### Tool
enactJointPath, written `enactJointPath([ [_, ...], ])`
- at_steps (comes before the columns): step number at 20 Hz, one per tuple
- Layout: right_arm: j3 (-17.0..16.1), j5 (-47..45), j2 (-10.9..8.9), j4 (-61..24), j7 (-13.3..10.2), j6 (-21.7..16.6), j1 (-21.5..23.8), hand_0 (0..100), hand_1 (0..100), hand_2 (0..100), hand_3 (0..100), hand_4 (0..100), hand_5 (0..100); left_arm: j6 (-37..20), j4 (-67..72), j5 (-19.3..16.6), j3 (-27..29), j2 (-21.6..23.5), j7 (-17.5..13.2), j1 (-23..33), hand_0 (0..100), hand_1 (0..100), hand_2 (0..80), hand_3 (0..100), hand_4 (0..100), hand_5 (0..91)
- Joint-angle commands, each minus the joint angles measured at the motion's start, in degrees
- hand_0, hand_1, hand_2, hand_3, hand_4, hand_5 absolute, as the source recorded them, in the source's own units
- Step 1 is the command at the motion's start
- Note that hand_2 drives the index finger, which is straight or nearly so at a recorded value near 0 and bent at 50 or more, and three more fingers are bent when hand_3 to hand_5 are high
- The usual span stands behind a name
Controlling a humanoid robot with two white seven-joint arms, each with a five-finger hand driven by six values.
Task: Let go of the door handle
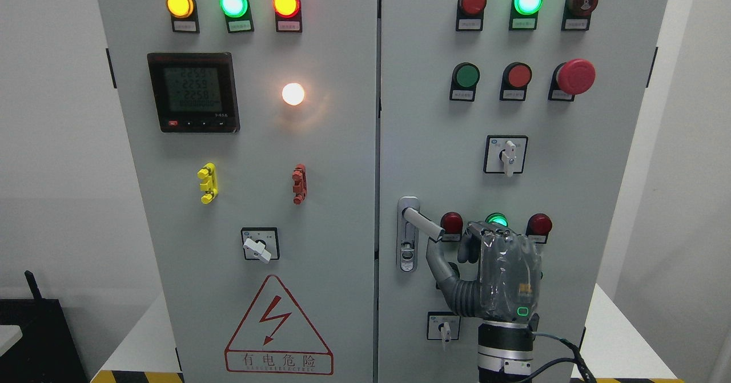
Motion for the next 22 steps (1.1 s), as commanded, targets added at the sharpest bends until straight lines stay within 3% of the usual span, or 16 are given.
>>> enactJointPath([
  [1, -0.2, 0.0, -0.19, -0.3, 0.1, 0.0, -0.2, 38, 63, 91, 100, 91, 95, 0.0, -0.5, 0.0, -0.6, 0.0, 0.0, -1.8, 12, 39, 0.0, 0, 0, 0.0],
  [22, -0.1, 0.0, -0.19, -0.3, 0.1, 0.0, -1.0, 38, 63, 91, 100, 91, 96, 0.0, -0.5, 0.0, -0.6, 0.0, 0.0, -1.8, 12, 39, 0.0, 0, 0, 0.0],
])
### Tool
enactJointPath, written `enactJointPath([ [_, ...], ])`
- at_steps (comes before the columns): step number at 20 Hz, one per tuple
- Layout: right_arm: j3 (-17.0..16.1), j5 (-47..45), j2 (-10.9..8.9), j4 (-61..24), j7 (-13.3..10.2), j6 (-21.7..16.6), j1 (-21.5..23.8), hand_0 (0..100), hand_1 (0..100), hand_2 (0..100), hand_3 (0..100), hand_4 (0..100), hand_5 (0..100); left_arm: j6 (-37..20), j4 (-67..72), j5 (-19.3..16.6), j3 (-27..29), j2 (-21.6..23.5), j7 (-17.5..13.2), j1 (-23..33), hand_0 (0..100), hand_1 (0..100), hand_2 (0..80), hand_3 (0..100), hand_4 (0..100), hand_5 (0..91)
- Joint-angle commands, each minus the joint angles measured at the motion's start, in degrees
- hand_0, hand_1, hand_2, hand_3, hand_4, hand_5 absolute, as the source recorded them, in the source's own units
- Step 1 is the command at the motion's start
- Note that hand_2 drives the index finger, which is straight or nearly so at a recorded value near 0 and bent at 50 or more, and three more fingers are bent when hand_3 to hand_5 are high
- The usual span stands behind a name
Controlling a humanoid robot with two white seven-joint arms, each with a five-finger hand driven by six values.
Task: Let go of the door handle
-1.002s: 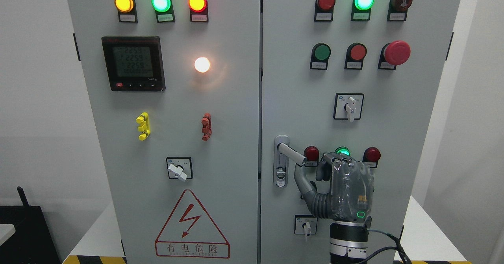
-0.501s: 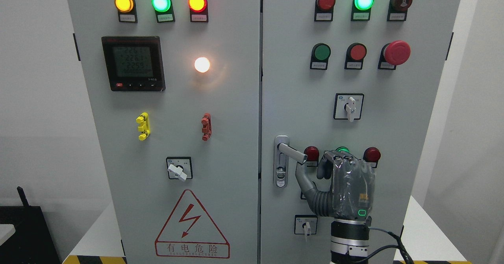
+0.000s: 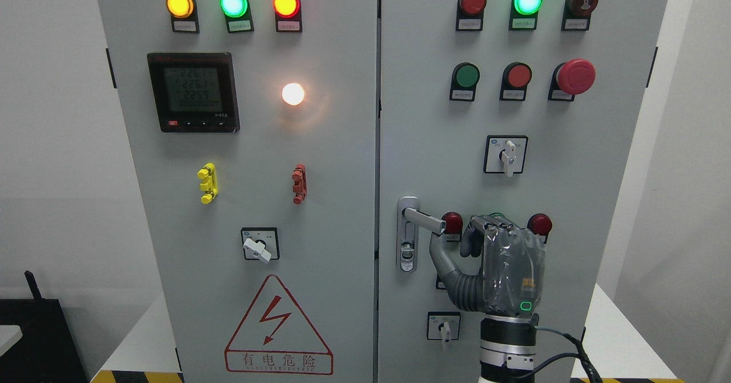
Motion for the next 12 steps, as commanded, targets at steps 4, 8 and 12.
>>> enactJointPath([
  [4, 0.0, 0.0, -0.11, 0.0, 0.2, 0.0, -0.1, 38, 63, 91, 100, 91, 96, 0.0, -0.4, 0.0, -0.6, 0.0, 0.0, -1.8, 12, 39, 0.0, 0, 0, 0.0],
  [8, 0.2, 0.1, -1.25, -0.1, 0.2, -0.6, 1.1, 38, 63, 91, 100, 91, 96, 0.0, -0.5, 0.0, -0.6, 0.0, 0.0, -1.8, 12, 39, 0.0, 0, 0, 0.0],
  [12, 0.6, 0.0, -3.96, -3.3, 0.0, -2.0, 4.2, 36, 63, 91, 100, 91, 96, 0.0, -0.4, 0.0, -0.6, 0.0, 0.0, -1.8, 12, 39, 0.0, 0, 0, 0.0],
])
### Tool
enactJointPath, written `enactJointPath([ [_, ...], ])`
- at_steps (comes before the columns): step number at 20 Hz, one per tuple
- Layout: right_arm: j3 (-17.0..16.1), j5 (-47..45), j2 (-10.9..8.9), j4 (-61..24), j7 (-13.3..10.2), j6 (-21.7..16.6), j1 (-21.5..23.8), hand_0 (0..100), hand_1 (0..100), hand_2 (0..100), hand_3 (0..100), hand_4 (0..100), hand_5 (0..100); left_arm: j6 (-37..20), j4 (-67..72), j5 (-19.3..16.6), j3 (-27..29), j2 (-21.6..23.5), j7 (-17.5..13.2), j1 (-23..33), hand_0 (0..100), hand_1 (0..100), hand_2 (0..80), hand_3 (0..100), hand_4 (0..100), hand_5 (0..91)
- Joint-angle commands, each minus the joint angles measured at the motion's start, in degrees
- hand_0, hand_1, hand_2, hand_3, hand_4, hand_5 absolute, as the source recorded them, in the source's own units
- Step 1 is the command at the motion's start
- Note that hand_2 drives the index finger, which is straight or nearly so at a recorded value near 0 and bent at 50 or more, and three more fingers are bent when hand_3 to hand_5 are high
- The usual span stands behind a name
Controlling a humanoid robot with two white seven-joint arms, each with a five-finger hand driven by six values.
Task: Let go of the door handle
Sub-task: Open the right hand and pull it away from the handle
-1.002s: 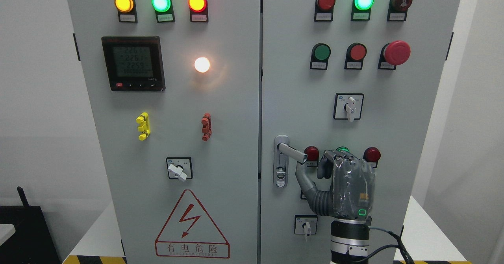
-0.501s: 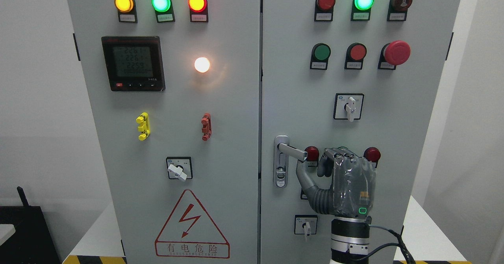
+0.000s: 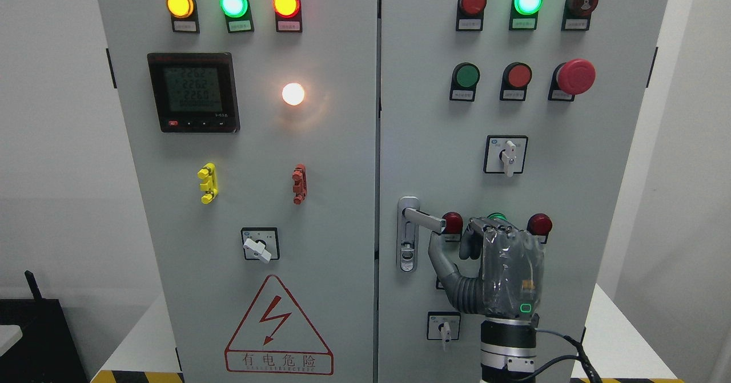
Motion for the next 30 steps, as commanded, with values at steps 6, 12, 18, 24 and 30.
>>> enactJointPath([
  [6, -4.0, -0.1, -12.24, -6.4, -0.9, -7.1, 8.3, 28, 61, 75, 94, 84, 88, 0.0, -0.5, 0.0, -0.6, 0.0, 0.0, -1.8, 12, 39, 0.0, 0, 0, 0.0],
  [12, -11.2, -5.6, -20.06, -8.6, -0.9, -17.6, 10.3, 28, 45, 31, 42, 35, 25, 0.0, -0.4, 0.0, -0.6, 0.0, 0.0, -1.8, 12, 39, 0.0, 0, 0, 0.0],
  [18, -12.4, -13.1, -25.08, -9.6, -0.3, -21.6, 10.5, 28, 26, 9, 17, 9, 0, 0.0, -0.4, 0.0, -0.6, 0.0, 0.1, -1.8, 12, 39, 0.0, 0, 0, 0.0],
  [24, -12.2, -13.7, -24.82, -10.4, 0.0, -22.3, 12.0, 28, 21, 7, 15, 7, 0, 0.0, -0.4, 0.0, -0.6, 0.0, 0.0, -1.8, 12, 39, 0.0, 0, 0, 0.0],
  [30, -11.6, -13.7, -24.29, -10.7, 0.8, -22.6, 13.4, 28, 20, 5, 13, 6, 0, 0.0, -0.4, 0.0, -0.6, 0.0, 0.0, -1.8, 12, 39, 0.0, 0, 0, 0.0],
])
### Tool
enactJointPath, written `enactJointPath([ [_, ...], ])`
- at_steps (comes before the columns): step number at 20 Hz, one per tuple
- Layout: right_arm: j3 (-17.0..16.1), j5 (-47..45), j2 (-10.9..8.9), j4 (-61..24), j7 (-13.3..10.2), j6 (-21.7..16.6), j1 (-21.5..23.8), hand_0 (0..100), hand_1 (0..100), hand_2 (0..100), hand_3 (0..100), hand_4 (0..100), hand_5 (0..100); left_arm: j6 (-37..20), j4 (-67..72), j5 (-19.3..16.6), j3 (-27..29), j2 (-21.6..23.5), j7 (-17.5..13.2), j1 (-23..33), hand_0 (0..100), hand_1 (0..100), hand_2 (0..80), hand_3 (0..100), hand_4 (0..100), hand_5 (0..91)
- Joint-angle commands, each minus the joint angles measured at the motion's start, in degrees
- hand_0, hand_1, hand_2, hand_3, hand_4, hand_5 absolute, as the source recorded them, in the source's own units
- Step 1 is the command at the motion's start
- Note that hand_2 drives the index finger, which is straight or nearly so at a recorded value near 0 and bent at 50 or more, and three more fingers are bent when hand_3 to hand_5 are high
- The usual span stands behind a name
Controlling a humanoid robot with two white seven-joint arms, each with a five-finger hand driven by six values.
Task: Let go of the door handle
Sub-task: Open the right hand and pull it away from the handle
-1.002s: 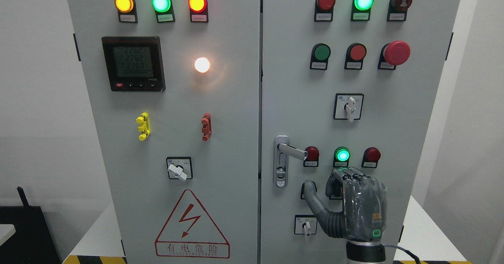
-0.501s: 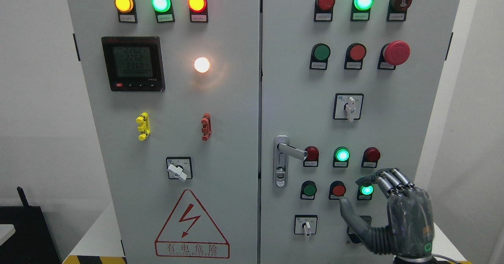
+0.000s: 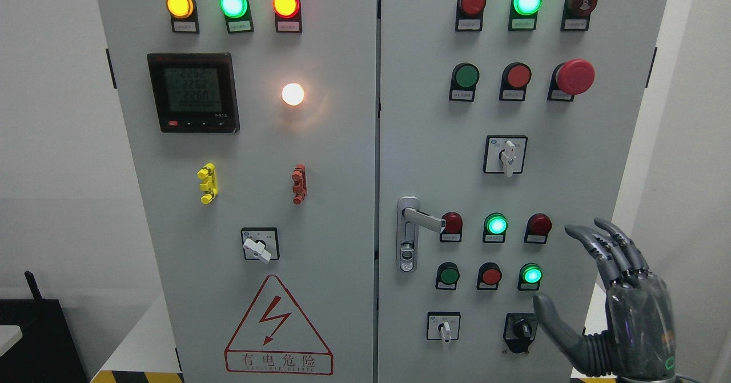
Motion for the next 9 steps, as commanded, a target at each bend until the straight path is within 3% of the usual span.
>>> enactJointPath([
  [1, 0.0, -0.7, -2.82, -1.8, 0.6, -0.3, 1.6, 27, 21, 5, 13, 6, 0, 0.0, -0.4, 0.0, -0.6, 0.0, 0.1, -1.8, 12, 39, 0.0, 0, 0, 0.0],
  [9, 0.7, -0.7, -1.68, -1.6, 1.1, -0.1, 2.3, 28, 22, 5, 14, 7, 0, 0.0, -0.4, 0.0, -0.6, 0.0, 0.1, -1.8, 12, 39, 0.0, 0, 0, 0.0],
])
